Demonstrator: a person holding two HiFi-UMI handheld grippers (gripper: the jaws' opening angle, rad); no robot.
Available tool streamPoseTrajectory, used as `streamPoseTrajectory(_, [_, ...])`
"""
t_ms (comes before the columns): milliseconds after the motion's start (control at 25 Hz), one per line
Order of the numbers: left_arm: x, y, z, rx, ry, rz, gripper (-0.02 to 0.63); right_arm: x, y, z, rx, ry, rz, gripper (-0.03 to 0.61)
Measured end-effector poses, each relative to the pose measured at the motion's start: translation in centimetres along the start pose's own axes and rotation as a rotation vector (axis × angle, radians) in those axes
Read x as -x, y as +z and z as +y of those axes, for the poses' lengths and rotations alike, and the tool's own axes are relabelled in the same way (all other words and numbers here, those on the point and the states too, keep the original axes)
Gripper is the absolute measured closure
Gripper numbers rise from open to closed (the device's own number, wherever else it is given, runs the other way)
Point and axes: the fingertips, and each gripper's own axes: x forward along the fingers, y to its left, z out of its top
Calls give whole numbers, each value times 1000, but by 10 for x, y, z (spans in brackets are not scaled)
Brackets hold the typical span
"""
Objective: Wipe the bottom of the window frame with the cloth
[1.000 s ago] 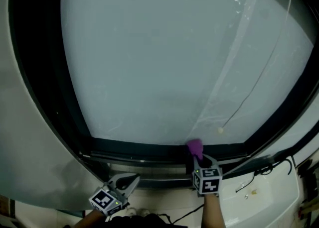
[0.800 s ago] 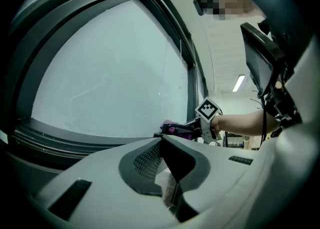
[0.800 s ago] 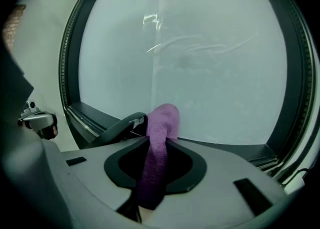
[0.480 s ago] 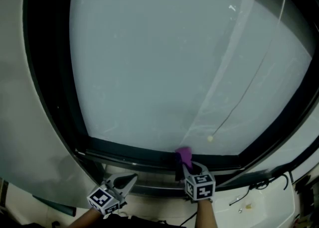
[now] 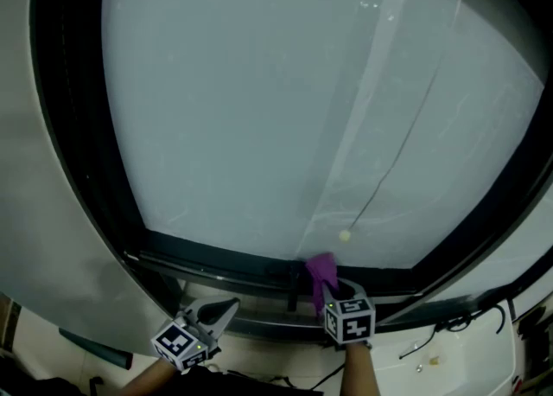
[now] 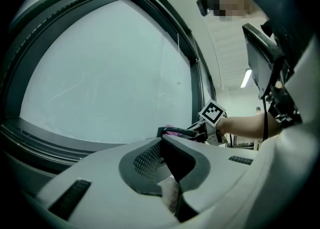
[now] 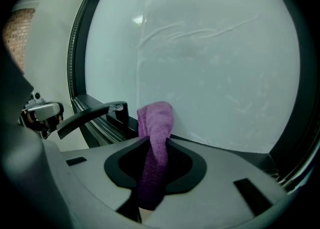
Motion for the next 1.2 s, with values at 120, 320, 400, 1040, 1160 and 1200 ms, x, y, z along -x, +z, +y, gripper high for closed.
streamPoseTrajectory(120, [-6,0,-3,-10,1,2,609,0,-4,-9,-1,-5,8,491])
streamPoseTrajectory(320, [-15,-3,-8,-15,-7,17,609,3,-10,-22,-11,-11,6,491])
streamPoseTrajectory(400, [-19,-4,-11,-10,-10,22,609,4,-13,-28,-18,-13,9,491])
streamPoseTrajectory(1040, [-38,-9,-26,-12,-38,21,609,20,-36,-73,-23,-94,51,491])
streamPoseTrajectory(1160, [-42,-7,-30,-9,-48,17,609,22,-39,-80,-25,-107,54,491])
streamPoseTrajectory(1200, [-44,-6,-31,-10,-54,15,609,23,-40,-83,-26,-112,55,491])
